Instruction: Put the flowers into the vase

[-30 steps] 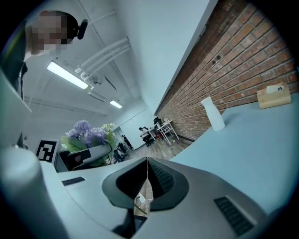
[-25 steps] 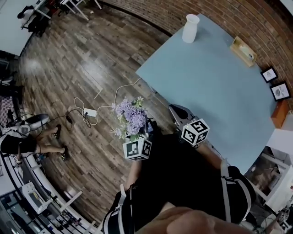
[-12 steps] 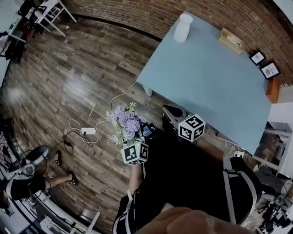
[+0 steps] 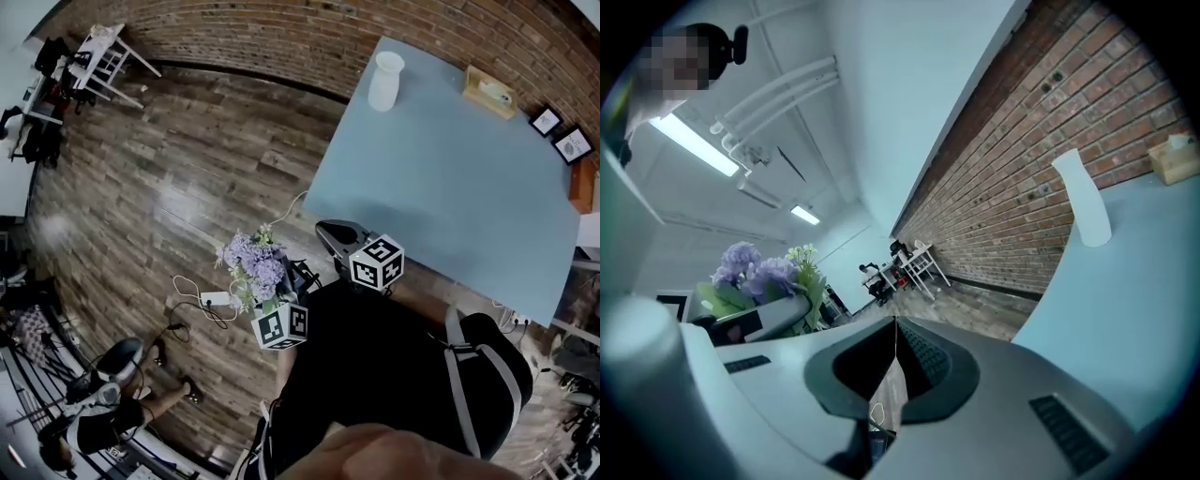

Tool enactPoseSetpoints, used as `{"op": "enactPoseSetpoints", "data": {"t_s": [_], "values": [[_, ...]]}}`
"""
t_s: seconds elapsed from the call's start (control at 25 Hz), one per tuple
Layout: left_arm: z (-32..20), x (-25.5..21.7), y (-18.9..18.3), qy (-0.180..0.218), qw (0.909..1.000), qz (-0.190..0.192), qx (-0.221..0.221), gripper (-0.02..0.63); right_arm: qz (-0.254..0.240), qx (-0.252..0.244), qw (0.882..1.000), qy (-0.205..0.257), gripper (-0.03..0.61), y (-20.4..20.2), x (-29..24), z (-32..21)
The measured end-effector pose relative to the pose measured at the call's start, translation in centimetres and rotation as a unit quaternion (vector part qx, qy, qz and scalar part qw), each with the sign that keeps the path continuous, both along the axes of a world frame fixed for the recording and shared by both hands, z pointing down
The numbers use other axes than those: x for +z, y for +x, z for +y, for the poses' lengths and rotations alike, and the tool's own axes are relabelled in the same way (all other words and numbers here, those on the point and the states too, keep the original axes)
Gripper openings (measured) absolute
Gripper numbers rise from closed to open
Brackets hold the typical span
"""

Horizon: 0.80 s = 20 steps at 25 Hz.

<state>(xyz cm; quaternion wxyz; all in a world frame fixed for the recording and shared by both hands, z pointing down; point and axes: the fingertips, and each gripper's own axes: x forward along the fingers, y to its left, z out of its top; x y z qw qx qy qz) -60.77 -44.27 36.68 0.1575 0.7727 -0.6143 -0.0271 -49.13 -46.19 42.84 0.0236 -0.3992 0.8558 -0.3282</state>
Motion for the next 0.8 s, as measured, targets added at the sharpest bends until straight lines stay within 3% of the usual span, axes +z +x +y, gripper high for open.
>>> {"op": "enactPoseSetpoints", "data": {"t_s": [0.16, 0.36, 0.52, 0.8], "values": [[-4.8, -0.3, 1.5, -0.002, 0.9991, -0.021, 0.036, 0.207, -0.011, 0.029, 0.999, 0.01, 0.018, 2.0, -0.4, -4.0], [-10.3, 0.3, 5.9, -0.01, 0.9962, -0.007, 0.087, 0.207, -0.006, 0.091, 0.996, 0.002, 0.018, 6.4, 0.9, -7.7], [-13.1, 0.9, 9.9, -0.026, 0.9836, -0.022, 0.177, 0.207, -0.007, 0.175, 0.984, -0.014, 0.018, 10.2, 1.3, -8.5], [-19.9, 1.8, 13.1, -0.038, 0.9601, -0.013, 0.277, 0.207, 0.012, 0.27, 0.962, -0.049, 0.018, 12.4, 3.0, -12.5]]}}
